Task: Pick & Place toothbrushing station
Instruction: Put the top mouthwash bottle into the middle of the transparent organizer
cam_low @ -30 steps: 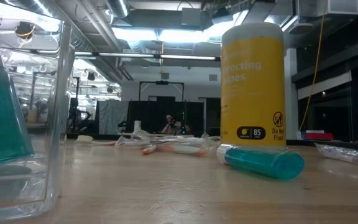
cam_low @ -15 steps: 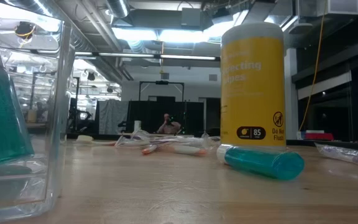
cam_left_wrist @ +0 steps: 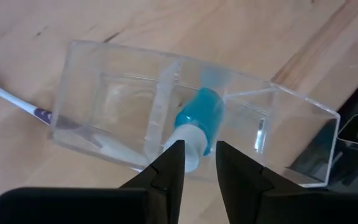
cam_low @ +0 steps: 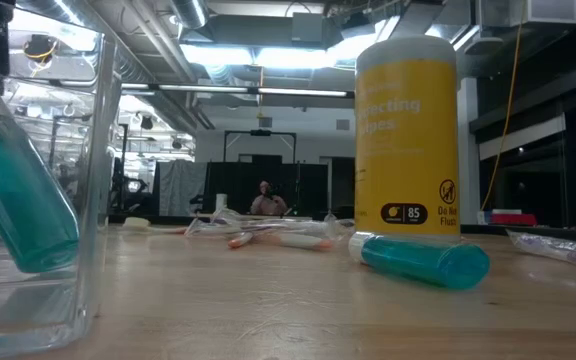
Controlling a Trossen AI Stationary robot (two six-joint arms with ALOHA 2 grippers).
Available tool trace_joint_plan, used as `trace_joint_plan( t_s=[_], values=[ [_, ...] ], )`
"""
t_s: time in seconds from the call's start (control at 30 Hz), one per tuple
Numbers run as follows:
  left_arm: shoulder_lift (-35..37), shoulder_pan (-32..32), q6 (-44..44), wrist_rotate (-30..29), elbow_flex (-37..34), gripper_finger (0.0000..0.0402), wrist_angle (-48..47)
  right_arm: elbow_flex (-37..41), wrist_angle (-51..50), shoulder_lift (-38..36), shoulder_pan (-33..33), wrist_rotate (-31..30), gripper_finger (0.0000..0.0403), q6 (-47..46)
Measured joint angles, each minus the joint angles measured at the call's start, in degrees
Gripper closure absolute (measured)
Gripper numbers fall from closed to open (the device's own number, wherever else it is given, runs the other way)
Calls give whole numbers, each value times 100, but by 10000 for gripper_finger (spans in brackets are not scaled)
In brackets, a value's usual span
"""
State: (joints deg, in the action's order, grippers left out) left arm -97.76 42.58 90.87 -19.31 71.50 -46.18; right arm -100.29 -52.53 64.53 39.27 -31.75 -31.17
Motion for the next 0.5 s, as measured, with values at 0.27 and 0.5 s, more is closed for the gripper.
trace_joint_plan(
  t_s=[0.27, 0.5],
  values=[
    [39, 49, 94, 391, 0, 316, -302, 2, -2, 0, 0, 0, 252, 10],
    [39, 6, 136, 265, 0, 319, -338, 2, -4, 0, 0, -24, 252, 32]
  ],
)
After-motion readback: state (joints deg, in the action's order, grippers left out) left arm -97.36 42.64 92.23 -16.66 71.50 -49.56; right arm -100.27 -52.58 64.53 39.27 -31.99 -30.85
